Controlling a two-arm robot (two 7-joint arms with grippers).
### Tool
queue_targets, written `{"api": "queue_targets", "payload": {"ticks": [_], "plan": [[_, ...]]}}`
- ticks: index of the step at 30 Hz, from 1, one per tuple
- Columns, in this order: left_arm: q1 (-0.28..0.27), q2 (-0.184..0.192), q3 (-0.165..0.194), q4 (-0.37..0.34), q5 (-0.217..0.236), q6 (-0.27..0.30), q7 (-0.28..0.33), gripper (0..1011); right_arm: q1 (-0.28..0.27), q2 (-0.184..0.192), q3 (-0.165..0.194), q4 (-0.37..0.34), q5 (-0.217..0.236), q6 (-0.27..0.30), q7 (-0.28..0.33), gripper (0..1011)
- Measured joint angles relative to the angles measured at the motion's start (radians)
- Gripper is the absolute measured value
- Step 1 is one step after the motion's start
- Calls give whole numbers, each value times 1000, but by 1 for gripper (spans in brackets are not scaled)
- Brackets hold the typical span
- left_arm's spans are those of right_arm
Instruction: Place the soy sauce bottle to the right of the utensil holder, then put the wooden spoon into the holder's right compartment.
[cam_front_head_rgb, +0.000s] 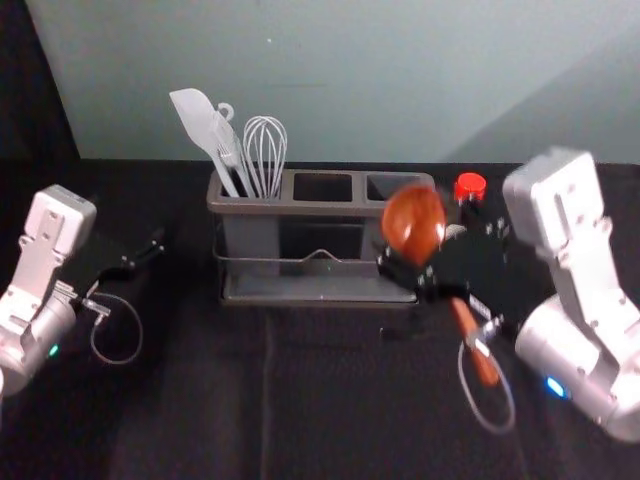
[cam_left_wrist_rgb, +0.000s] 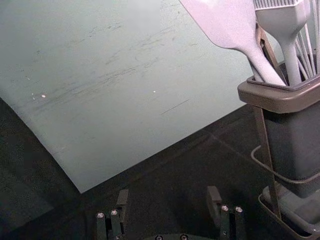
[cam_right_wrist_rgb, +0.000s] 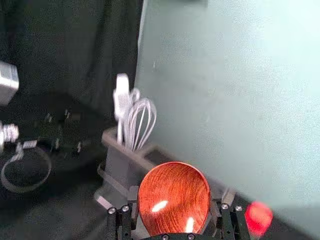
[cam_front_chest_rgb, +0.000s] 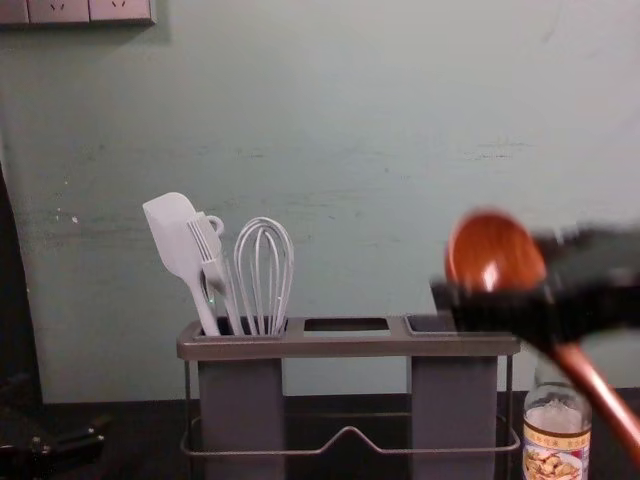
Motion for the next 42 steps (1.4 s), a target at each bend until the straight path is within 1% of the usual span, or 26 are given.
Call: {"api": "queue_targets", "payload": {"ticks": [1,2,3,4,5,6,7,9,10,12,13,16,17,19,20,24,26,29,30,32,33,36,39,40,42], "plan": [[0,0,0,0,0,0,0,1000,15,0,-4,0,-2,-2,0,838],[0,0,0,0,0,0,0,1000,15,0,-4,0,-2,-2,0,838],[0,0,0,0,0,0,0,1000,48,0,-11,2,-5,-7,2,838],[0,0,0,0,0,0,0,1000,63,0,-15,4,-7,-10,3,838],[0,0,0,0,0,0,0,1000,100,-1,-23,11,-9,-17,7,838],[0,0,0,0,0,0,0,1000,118,-2,-27,16,-8,-23,11,838],[0,0,0,0,0,0,0,1000,155,-4,-34,30,-7,-34,19,838],[0,0,0,0,0,0,0,1000,189,-7,-39,46,-2,-46,24,838],[0,0,0,0,0,0,0,1000,222,-11,-43,66,8,-60,30,838],[0,0,0,0,0,0,0,1000,249,-16,-44,88,22,-76,36,838],[0,0,0,0,0,0,0,1000,277,-24,-43,112,40,-94,41,838],[0,0,0,0,0,0,0,1001,310,-42,-34,150,77,-121,47,838],[0,0,0,0,0,0,0,1000,329,-53,-28,175,102,-140,51,838],[0,0,0,0,0,0,0,1000,348,-61,-24,199,118,-156,51,838],[0,0,0,0,0,0,0,1000,365,-67,-22,222,131,-171,52,838],[0,0,0,0,0,0,0,1000,395,-74,-22,264,147,-200,51,838],[0,0,0,0,0,0,0,1000,422,-81,-22,314,163,-235,51,838],[0,0,0,0,0,0,0,1000,439,-87,-22,355,177,-267,49,838],[0,0,0,0,0,0,0,1000,450,-92,-22,386,186,-298,47,838],[0,0,0,0,0,0,0,1000,460,-99,-22,417,195,-332,43,838],[0,0,0,0,0,0,0,1000,469,-106,-22,448,206,-364,41,838],[0,0,0,0,0,0,0,1000,488,-118,-22,504,226,-407,34,838],[0,0,0,0,0,0,0,1000,501,-128,-22,542,241,-429,28,838],[0,0,0,0,0,0,0,1001,508,-133,-24,564,245,-440,21,838],[0,0,0,0,0,0,0,1000,515,-137,-27,582,248,-450,14,838]]}}
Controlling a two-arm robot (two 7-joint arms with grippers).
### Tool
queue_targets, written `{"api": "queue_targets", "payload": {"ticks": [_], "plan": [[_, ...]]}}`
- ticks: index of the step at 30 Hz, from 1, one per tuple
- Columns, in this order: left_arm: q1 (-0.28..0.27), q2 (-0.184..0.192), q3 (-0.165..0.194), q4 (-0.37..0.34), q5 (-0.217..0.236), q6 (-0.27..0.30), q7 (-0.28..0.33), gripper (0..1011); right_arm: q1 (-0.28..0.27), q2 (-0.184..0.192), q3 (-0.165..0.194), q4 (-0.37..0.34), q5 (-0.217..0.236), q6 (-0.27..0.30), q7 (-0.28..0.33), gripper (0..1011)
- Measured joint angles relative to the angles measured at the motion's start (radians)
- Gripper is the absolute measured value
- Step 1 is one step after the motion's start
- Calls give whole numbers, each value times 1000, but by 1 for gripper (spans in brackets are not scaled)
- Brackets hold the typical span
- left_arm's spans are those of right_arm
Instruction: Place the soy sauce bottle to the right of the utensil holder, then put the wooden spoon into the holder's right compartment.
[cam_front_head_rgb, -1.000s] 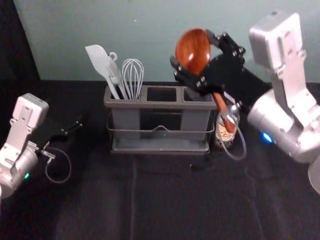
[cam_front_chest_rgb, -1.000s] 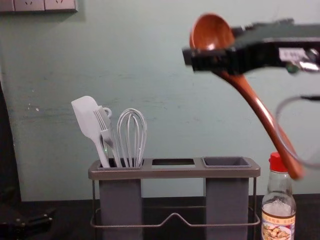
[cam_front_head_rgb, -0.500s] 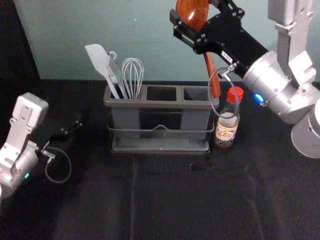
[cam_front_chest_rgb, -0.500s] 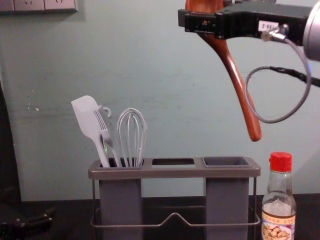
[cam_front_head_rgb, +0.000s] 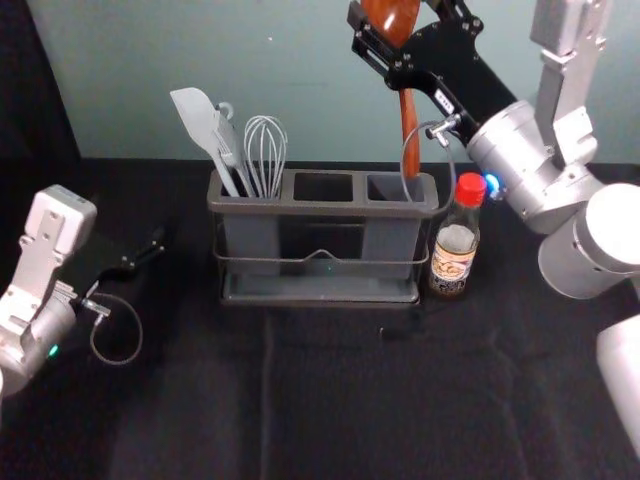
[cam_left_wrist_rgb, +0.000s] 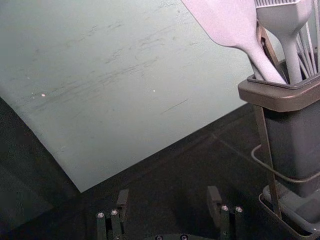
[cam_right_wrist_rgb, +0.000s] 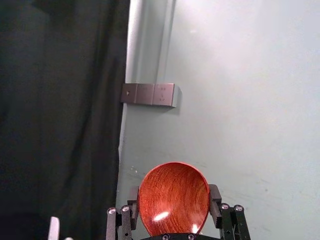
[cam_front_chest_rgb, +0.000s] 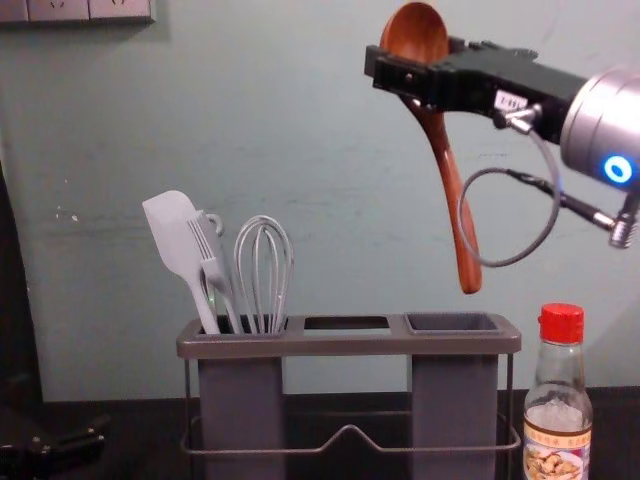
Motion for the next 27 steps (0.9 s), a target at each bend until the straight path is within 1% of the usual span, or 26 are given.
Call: {"api": "queue_targets", "payload": {"ticks": [6,13,19,27], "plan": [[0,0,0,0,0,0,0,1000,29,-18,-21,71,-1,-31,-33,838],[0,0,0,0,0,0,0,1000,48,-39,-40,133,-19,-54,-70,838],[0,0,0,0,0,0,0,1000,41,-50,-44,168,-24,-79,-80,838],[0,0,0,0,0,0,0,1000,10,-61,-47,217,-23,-112,-80,838]]}}
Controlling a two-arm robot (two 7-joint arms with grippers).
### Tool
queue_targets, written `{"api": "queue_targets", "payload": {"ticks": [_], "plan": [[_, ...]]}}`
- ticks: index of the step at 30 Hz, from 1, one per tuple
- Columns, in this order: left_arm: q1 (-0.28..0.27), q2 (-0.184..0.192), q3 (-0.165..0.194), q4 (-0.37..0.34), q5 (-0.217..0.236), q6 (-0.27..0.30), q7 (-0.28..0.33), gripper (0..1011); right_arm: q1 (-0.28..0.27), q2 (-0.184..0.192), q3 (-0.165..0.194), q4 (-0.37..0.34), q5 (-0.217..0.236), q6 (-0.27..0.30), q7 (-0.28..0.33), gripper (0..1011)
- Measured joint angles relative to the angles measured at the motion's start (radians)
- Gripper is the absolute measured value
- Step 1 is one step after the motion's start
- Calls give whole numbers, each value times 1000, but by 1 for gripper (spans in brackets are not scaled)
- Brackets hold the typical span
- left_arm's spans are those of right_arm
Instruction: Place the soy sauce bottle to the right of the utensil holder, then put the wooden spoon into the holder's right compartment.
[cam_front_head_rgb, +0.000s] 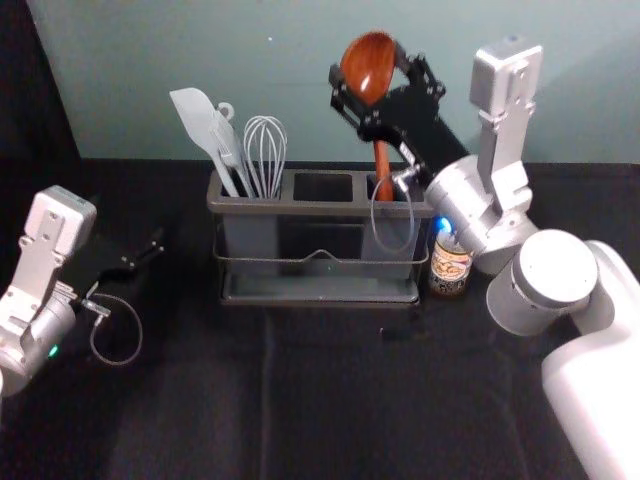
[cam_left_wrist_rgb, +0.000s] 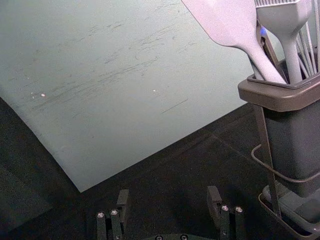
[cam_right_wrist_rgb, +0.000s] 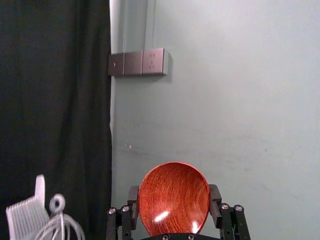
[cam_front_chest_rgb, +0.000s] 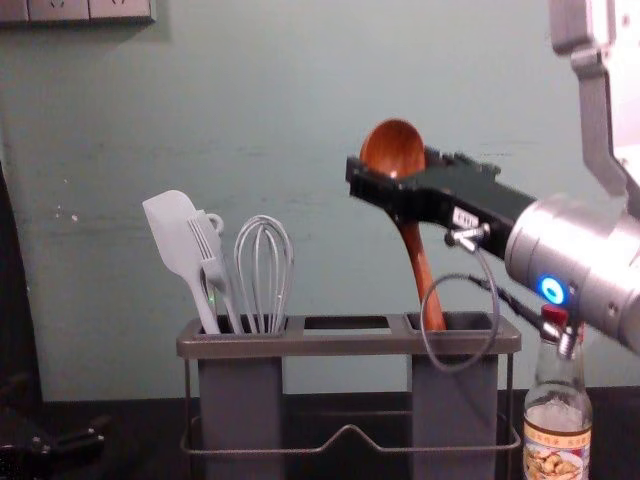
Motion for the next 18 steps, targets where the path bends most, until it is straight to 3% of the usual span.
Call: {"api": "queue_targets", "payload": {"ticks": [18], "plan": [[0,0,0,0,0,0,0,1000,-66,1,13,21,6,-22,1,838]]}}
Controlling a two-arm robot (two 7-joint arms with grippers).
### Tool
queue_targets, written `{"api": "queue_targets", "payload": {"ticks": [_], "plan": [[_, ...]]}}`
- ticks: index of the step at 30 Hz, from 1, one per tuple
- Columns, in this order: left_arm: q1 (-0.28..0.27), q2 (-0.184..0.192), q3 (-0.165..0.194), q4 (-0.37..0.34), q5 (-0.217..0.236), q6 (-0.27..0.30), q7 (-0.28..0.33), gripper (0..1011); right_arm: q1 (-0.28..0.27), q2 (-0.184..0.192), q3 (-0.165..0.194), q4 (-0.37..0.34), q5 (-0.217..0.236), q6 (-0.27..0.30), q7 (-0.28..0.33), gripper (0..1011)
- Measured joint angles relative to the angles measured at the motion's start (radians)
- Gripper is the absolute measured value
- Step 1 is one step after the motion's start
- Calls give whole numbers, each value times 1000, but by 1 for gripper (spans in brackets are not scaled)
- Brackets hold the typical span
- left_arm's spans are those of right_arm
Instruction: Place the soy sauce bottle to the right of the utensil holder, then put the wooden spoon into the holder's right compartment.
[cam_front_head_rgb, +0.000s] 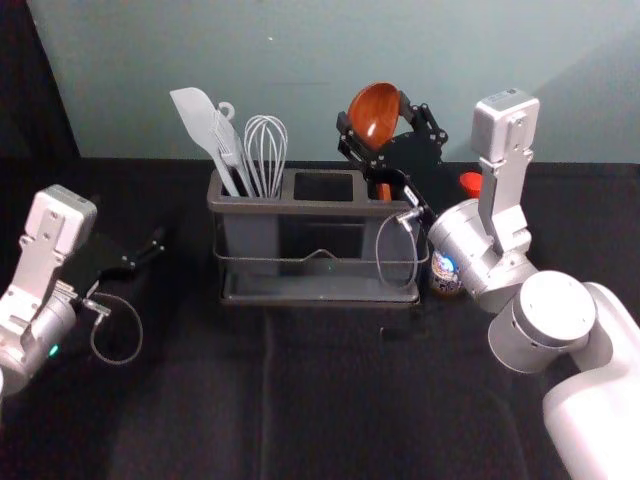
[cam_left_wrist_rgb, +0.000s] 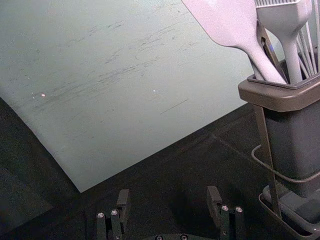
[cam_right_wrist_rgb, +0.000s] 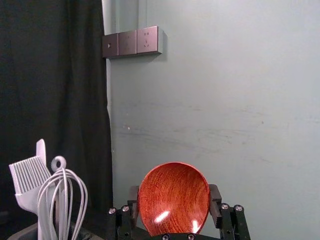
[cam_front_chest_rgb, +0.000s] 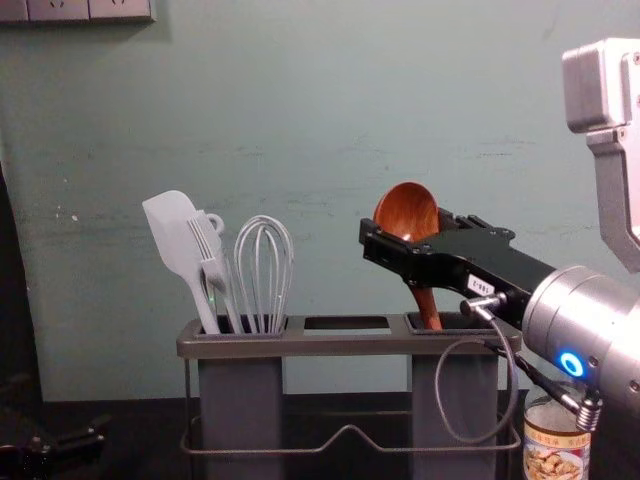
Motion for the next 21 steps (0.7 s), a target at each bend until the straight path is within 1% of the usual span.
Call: {"api": "queue_targets", "payload": {"ticks": [10,21], "plan": [[0,0,0,0,0,0,0,1000,-8,2,1,0,6,-7,14,838],[0,0,0,0,0,0,0,1000,-12,3,4,-6,10,-11,15,838]]}}
